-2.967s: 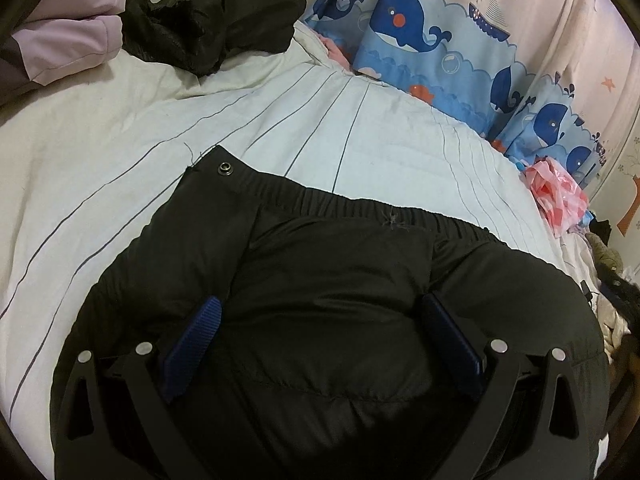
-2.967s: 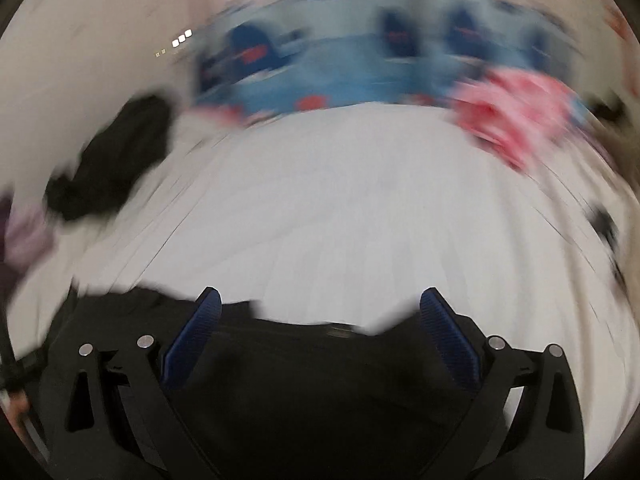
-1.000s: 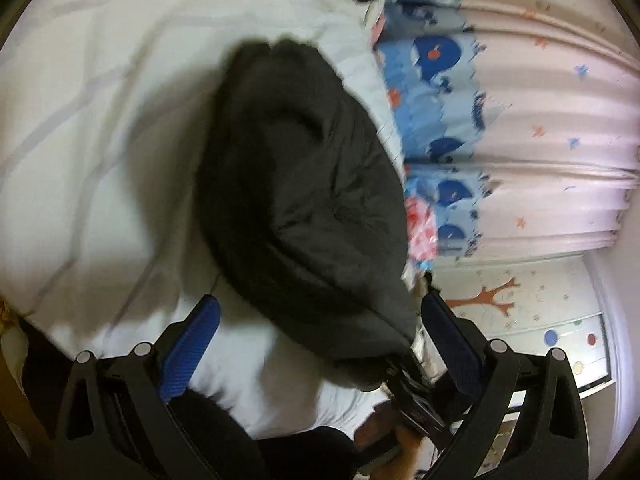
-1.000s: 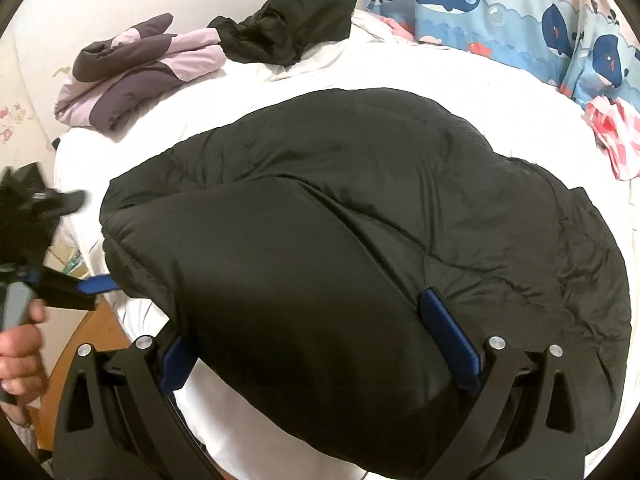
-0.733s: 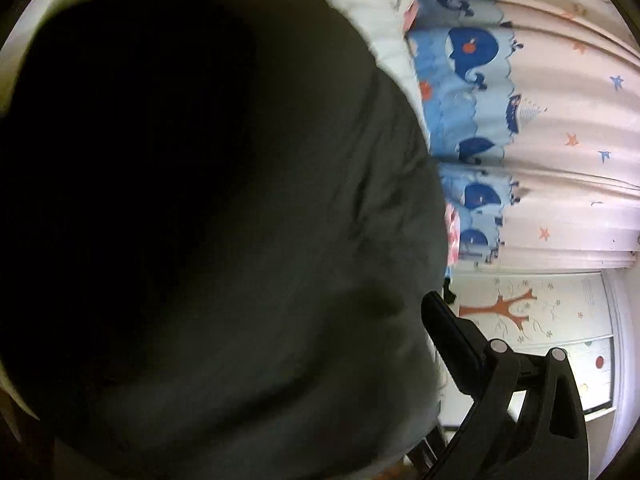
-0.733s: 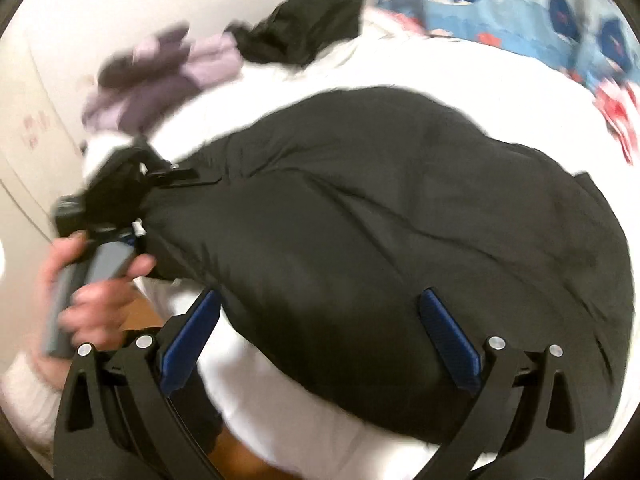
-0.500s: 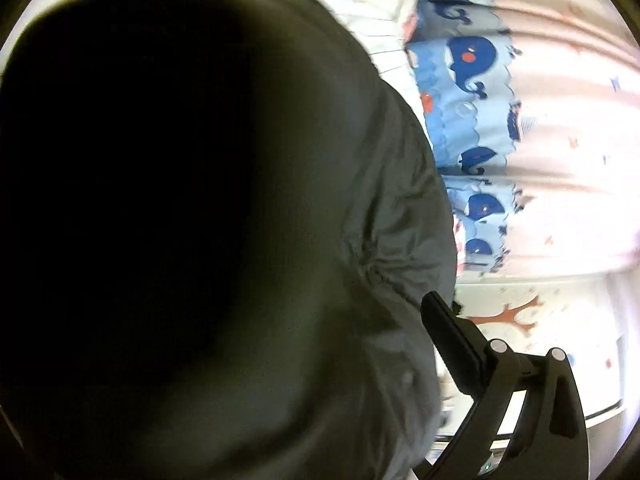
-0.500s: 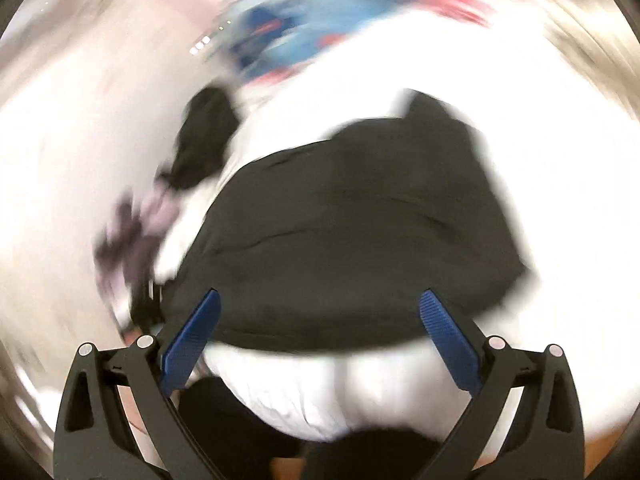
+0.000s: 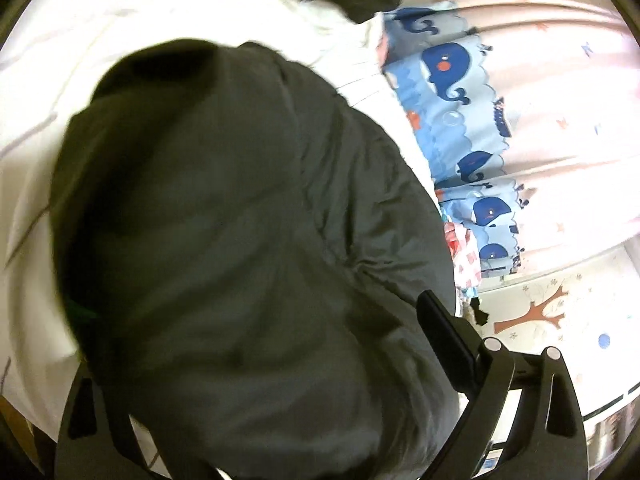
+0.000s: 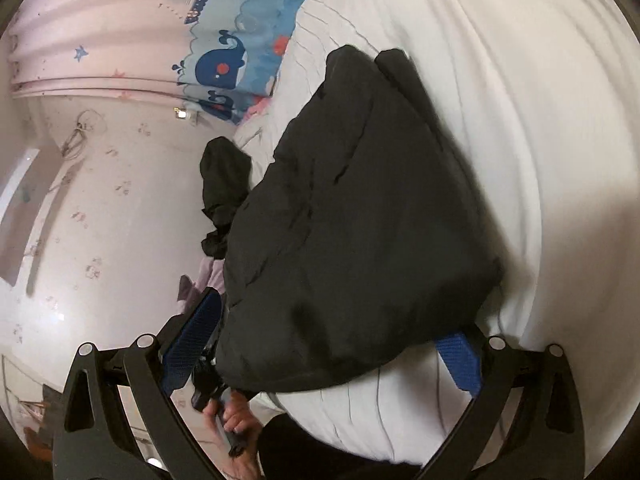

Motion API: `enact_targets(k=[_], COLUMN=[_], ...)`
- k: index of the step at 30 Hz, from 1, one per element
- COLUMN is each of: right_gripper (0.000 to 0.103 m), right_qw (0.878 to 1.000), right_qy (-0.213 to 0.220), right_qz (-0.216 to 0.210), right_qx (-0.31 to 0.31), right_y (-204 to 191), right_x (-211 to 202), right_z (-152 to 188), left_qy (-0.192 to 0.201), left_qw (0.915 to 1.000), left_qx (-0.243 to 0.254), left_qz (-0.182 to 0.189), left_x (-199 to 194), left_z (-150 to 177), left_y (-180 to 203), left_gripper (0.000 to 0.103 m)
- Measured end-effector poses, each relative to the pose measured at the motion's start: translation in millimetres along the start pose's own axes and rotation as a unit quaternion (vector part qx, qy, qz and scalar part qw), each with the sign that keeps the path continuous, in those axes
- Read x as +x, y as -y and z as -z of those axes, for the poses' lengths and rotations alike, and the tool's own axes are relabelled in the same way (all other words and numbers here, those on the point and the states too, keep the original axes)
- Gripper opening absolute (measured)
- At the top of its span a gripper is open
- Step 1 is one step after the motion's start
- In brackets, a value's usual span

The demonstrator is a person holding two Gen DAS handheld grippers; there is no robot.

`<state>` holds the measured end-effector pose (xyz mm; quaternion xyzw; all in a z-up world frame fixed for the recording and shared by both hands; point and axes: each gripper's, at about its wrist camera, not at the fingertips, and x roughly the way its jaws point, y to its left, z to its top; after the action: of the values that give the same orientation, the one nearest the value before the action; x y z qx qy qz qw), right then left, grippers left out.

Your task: Fold large clothes

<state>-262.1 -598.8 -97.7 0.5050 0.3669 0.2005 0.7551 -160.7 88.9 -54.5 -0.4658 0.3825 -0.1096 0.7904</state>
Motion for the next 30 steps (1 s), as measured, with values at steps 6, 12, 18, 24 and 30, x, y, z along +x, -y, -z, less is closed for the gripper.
enact_targets(k=[6,12,18,24,30], right_gripper=[0.096,0.094,0.027,0.021,0.019], right_qw=[0.996,0.995,0.997,0.992,0.981], right_qy=[-0.025,0.040,0.061,0.090,0.105], right_qz=[0.081,0.086,0.041,0.037,0.021], right_qx=[-0.036,-0.001,-0.031,-0.077,-0.162], right_y=[-11.8,-3.3,-14.0,-37.6,-84.7], right_x=[21.3,31.5,33.1,26.3,-24.9], right_z=[-4.1,-19.9,-18.8,-15.3,16.5], left_qy=[-0.030,-0.002,0.010,0.013,0.016], left_qw=[0.9989,0.9998,0.9997,0.9993,0.9950], left_qx=[-0.034,-0.008,-0.007,0.033,0.083], left_qz=[-0.007,0.016,0.023,0.013,0.053], left_x=[7.8,-1.6,-10.6,-5.7,-40.4], left_z=[-9.7,-10.9,-7.9,-8.9,10.2], left_y=[-16.3,-9.3,-11.1,6.1,26.0], left_gripper=[0.094,0.091,0.072,0.040,0.032])
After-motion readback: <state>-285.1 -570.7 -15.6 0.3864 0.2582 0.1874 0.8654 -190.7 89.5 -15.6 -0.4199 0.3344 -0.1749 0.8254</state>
